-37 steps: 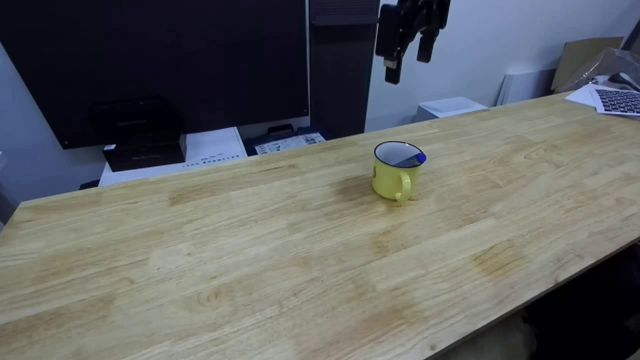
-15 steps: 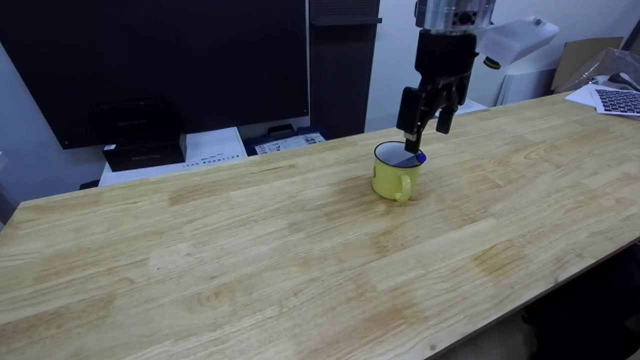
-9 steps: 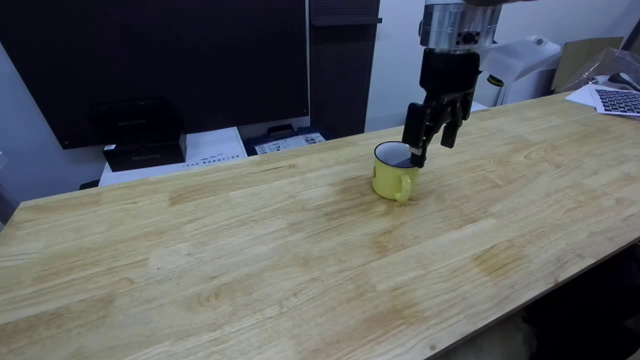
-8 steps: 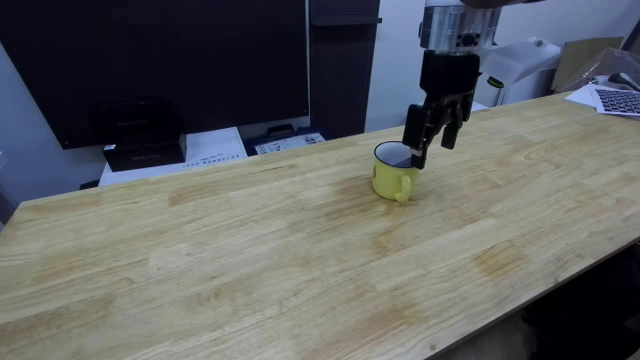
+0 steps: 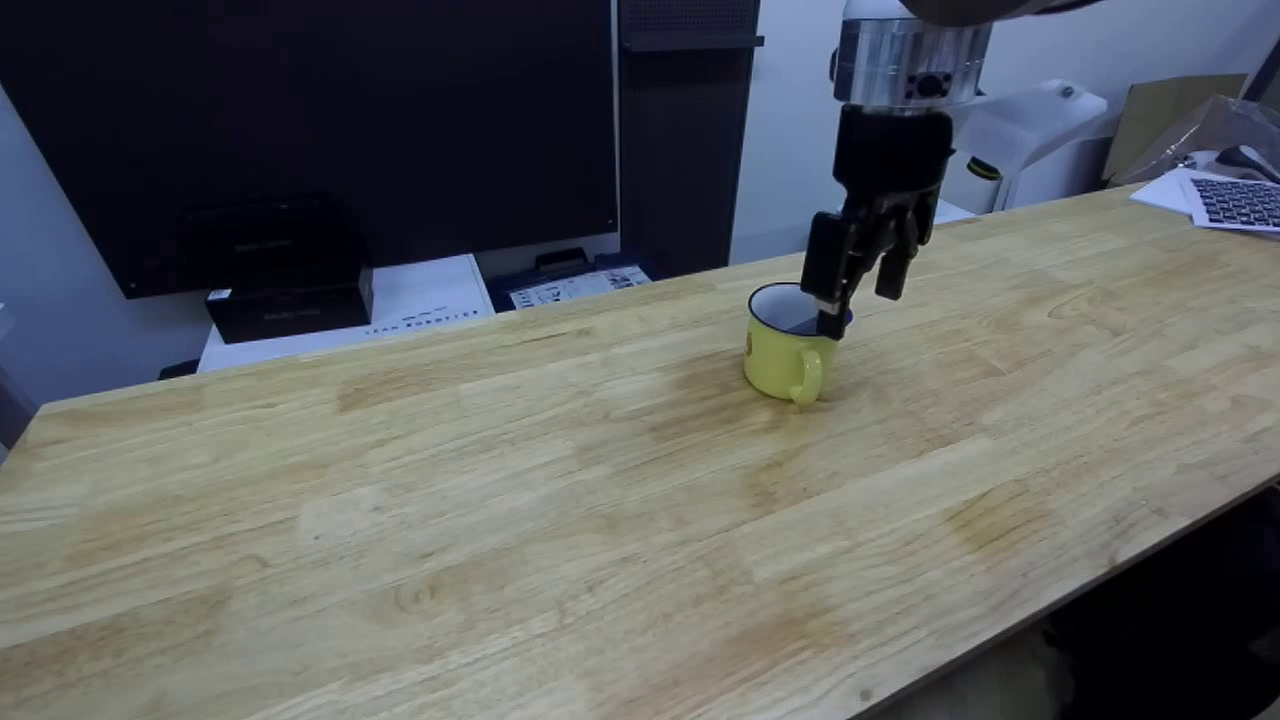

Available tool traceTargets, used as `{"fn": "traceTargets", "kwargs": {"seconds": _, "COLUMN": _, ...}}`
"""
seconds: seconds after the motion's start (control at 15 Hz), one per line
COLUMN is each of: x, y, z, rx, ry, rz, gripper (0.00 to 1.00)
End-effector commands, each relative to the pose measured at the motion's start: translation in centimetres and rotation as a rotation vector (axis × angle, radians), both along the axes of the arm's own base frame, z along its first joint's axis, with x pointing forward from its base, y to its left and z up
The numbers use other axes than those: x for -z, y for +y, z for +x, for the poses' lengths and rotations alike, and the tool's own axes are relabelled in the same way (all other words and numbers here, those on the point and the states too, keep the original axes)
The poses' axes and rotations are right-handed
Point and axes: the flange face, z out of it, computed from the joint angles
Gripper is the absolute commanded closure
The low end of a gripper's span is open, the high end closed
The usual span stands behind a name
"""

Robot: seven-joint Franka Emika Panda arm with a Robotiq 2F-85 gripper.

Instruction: Take the blue marker out of the yellow mug

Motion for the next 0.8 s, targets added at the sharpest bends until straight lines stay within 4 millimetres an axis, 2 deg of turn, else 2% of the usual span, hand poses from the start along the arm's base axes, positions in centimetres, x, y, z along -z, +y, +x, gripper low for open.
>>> {"fn": "traceTargets", "kwargs": {"seconds": 0.0, "x": 0.1, "y": 0.0, "z": 1.6, "rx": -0.005, "ry": -0.010, "rz": 0.003, "gripper": 0.00}}
{"fn": "traceTargets", "kwargs": {"seconds": 0.27, "x": 0.8, "y": -0.2, "z": 2.4, "rx": -0.007, "ry": -0.004, "rz": 0.008, "gripper": 0.00}}
{"fn": "traceTargets", "kwargs": {"seconds": 0.33, "x": 1.1, "y": -0.2, "z": 2.5, "rx": -0.008, "ry": -0.001, "rz": 0.009, "gripper": 0.18}}
{"fn": "traceTargets", "kwargs": {"seconds": 0.73, "x": 2.1, "y": -0.2, "z": 3.0, "rx": -0.019, "ry": 0.009, "rz": 0.016, "gripper": 0.62}}
